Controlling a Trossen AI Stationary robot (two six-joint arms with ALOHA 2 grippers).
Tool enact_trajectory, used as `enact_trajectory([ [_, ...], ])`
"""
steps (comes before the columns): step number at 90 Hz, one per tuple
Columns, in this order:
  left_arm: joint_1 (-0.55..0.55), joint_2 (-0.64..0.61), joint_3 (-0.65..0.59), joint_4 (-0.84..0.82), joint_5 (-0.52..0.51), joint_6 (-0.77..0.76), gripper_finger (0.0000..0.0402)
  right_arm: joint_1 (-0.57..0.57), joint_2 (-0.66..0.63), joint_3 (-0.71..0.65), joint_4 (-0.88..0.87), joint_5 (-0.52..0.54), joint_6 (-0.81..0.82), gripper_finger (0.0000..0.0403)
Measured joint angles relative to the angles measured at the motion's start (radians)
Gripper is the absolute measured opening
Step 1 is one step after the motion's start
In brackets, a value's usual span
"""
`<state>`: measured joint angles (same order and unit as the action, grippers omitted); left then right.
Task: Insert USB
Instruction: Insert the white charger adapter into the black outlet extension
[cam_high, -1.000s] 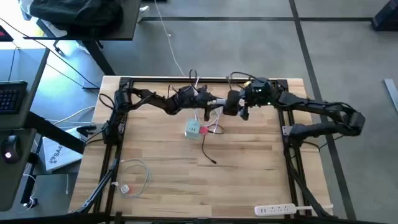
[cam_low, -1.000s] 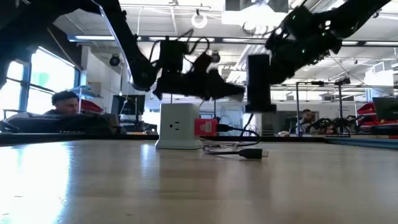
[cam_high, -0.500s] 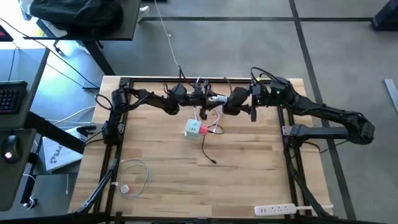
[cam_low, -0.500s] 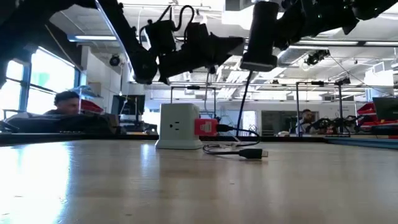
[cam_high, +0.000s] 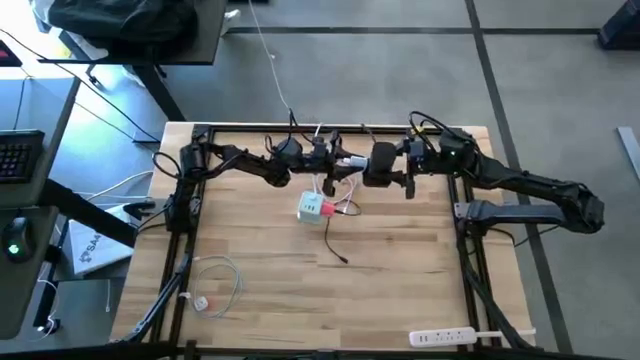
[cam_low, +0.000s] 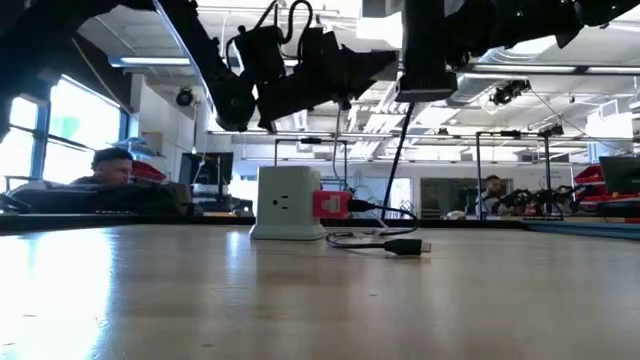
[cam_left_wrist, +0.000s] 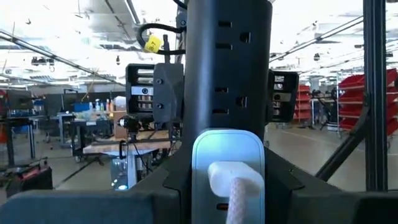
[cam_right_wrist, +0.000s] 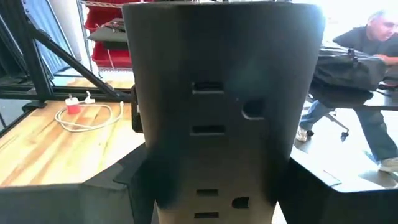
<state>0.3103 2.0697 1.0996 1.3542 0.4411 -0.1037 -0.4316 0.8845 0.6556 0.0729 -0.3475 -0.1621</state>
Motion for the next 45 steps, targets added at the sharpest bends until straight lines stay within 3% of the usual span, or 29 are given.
enact_trajectory([
  [23,0.002,0.001,-0.004,0.044,0.047,0.024,0.0092,0.001,-0.016,0.0,-0.033,-0.009,0.057,0.0224],
  [45,-0.015,-0.017,-0.006,0.027,0.102,0.335,0.0092,-0.008,-0.056,0.002,-0.121,0.0,0.239,0.0224],
])
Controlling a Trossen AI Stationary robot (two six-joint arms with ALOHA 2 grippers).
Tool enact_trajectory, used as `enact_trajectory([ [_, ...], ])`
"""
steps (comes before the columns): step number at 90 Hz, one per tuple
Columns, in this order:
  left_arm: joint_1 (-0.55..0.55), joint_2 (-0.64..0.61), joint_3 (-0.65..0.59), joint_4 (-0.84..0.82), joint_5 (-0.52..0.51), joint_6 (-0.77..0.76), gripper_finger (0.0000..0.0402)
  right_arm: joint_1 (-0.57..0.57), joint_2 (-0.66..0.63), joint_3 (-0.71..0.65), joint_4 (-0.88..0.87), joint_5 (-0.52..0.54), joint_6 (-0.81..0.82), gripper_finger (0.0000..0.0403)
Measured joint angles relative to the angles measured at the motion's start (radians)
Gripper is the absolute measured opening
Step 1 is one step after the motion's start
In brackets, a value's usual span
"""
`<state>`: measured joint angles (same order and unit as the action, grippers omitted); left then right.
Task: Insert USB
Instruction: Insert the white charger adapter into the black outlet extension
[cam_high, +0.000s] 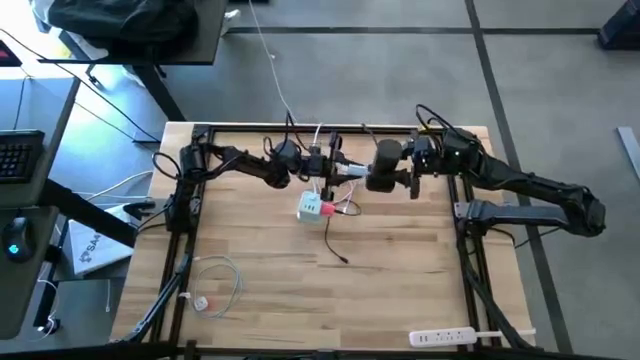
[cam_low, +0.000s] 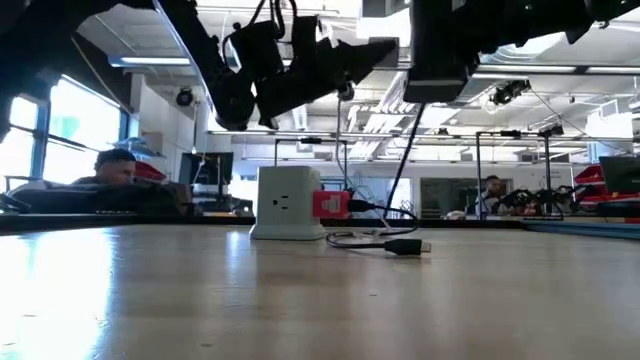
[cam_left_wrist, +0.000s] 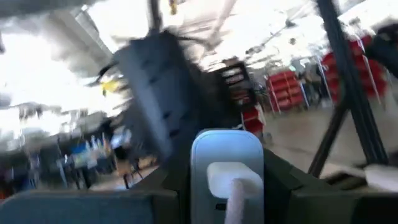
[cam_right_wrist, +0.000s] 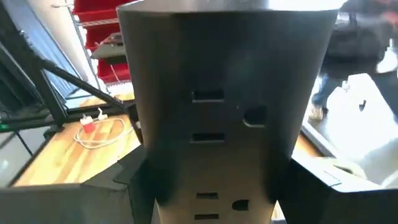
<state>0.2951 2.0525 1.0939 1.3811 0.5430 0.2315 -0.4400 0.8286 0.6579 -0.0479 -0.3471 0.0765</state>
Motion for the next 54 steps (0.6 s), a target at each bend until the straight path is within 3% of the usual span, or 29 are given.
enact_trajectory([
  [11,-0.028,-0.021,0.0,-0.054,-0.002,0.225,0.0092,-0.008,-0.03,0.0,-0.07,-0.004,0.113,0.0224],
  [19,-0.066,-0.025,0.0,-0.103,-0.033,0.483,0.0092,-0.014,-0.032,0.0,-0.11,-0.048,0.211,0.0224],
  [37,-0.162,-0.025,-0.001,-0.269,-0.235,1.22,0.0092,0.002,-0.009,0.0,-0.17,-0.165,0.381,0.0224],
  [54,-0.212,-0.025,-0.003,-0.317,-0.397,1.598,0.0092,0.003,-0.004,0.032,-0.27,-0.227,0.467,0.0224],
])
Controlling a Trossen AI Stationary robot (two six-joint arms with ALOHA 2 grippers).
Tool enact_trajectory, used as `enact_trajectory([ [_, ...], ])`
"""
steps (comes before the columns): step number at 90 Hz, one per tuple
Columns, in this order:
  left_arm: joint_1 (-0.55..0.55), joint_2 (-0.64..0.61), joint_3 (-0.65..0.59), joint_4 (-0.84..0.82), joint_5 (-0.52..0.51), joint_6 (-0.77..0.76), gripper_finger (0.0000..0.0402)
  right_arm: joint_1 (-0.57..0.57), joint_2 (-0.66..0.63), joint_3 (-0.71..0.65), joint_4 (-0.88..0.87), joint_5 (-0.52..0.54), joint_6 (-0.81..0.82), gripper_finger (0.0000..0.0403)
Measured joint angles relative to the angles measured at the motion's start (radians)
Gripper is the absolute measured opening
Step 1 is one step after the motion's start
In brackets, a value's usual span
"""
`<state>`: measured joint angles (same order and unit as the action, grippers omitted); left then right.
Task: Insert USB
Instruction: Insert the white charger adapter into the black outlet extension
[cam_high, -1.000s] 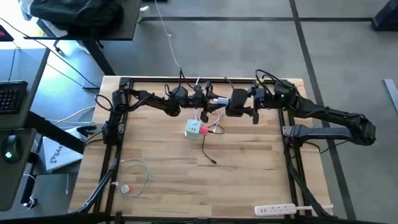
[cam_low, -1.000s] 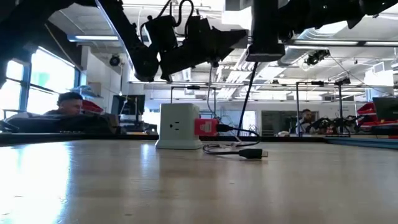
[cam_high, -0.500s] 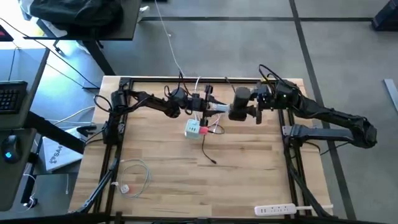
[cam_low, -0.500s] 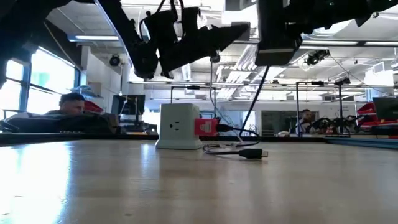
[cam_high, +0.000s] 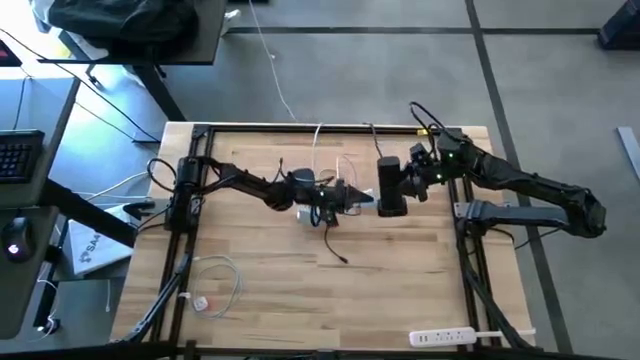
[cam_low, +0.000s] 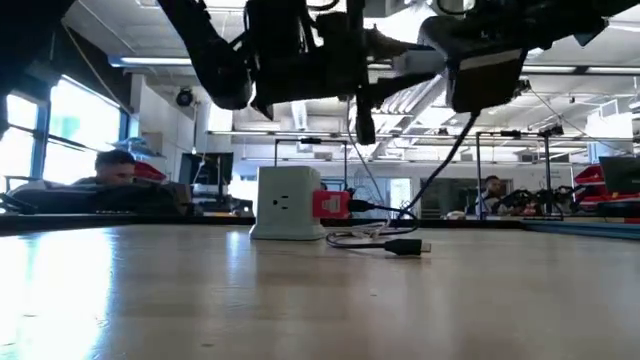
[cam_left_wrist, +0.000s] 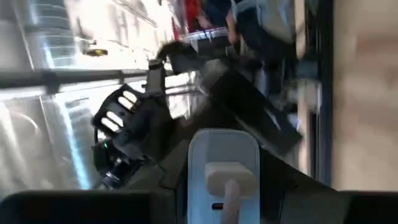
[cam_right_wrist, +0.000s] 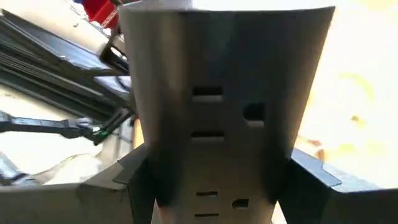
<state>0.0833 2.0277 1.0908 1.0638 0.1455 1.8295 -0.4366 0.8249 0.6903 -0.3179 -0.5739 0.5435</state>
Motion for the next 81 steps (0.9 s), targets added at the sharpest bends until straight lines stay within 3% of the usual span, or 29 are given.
enact_trajectory([
  [16,-0.016,0.0,0.002,-0.045,0.001,0.287,0.0092,0.001,0.005,0.015,-0.007,-0.103,0.107,0.0224],
  [30,-0.028,0.003,0.002,-0.048,0.006,0.401,0.0092,0.0,0.017,0.02,-0.012,-0.096,0.13,0.0224],
  [60,-0.068,0.002,0.001,-0.052,0.105,0.424,0.0092,0.015,0.084,0.022,-0.025,-0.089,0.098,0.0224],
  [81,-0.068,0.002,0.001,-0.079,0.095,0.425,0.0092,0.045,0.15,0.022,-0.007,-0.123,0.057,0.0224],
])
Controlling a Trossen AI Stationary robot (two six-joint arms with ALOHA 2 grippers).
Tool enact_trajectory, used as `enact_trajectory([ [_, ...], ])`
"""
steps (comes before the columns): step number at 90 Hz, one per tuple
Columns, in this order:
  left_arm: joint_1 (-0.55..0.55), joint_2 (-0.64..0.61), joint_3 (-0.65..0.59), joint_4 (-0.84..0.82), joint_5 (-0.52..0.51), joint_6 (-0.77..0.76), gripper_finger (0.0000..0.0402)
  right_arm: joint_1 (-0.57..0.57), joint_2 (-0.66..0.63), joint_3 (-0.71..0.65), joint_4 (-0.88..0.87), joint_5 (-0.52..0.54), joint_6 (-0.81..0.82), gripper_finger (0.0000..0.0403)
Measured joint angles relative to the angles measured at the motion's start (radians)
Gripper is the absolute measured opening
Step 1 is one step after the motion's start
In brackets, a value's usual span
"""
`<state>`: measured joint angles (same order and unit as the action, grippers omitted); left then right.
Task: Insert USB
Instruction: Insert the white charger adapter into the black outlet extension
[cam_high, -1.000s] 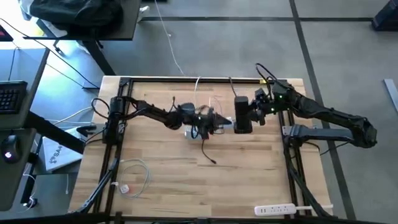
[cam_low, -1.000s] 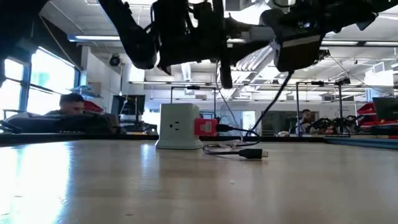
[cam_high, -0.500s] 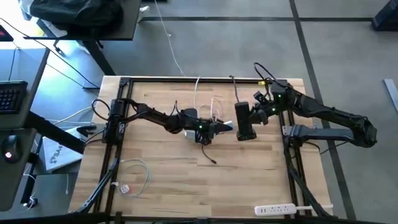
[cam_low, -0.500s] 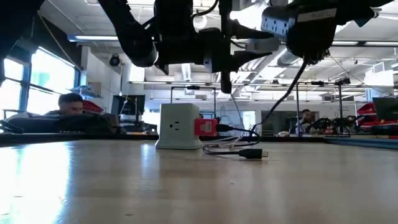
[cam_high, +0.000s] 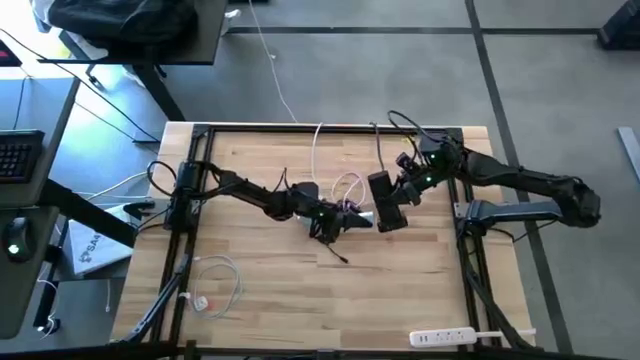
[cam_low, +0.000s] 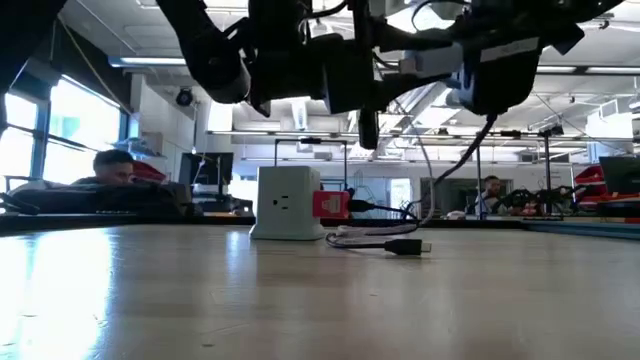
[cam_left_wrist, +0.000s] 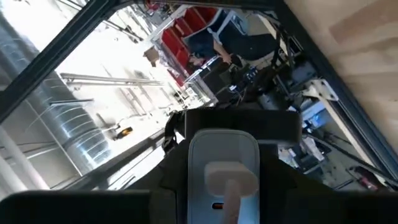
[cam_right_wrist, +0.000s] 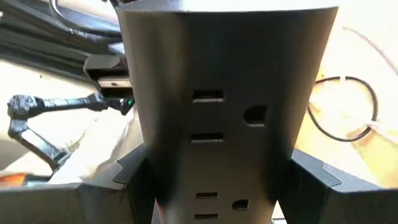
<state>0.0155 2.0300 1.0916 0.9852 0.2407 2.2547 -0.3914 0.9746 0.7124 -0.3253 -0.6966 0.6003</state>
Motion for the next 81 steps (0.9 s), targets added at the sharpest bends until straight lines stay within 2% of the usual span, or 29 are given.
enact_trajectory([
  [36,0.012,0.001,-0.001,-0.005,-0.073,-0.054,0.0092,-0.006,-0.018,0.078,-0.038,-0.007,-0.059,0.0224],
  [55,0.018,0.002,-0.001,0.002,-0.105,-0.054,0.0092,-0.007,-0.019,0.089,-0.076,0.034,-0.08,0.0224],
  [67,0.016,0.002,-0.001,0.006,-0.104,-0.054,0.0092,-0.007,-0.019,0.089,-0.146,0.069,-0.097,0.0224],
  [81,0.014,0.002,0.0,0.008,-0.086,-0.06,0.0092,-0.007,-0.019,0.089,-0.144,0.101,-0.111,0.0224],
])
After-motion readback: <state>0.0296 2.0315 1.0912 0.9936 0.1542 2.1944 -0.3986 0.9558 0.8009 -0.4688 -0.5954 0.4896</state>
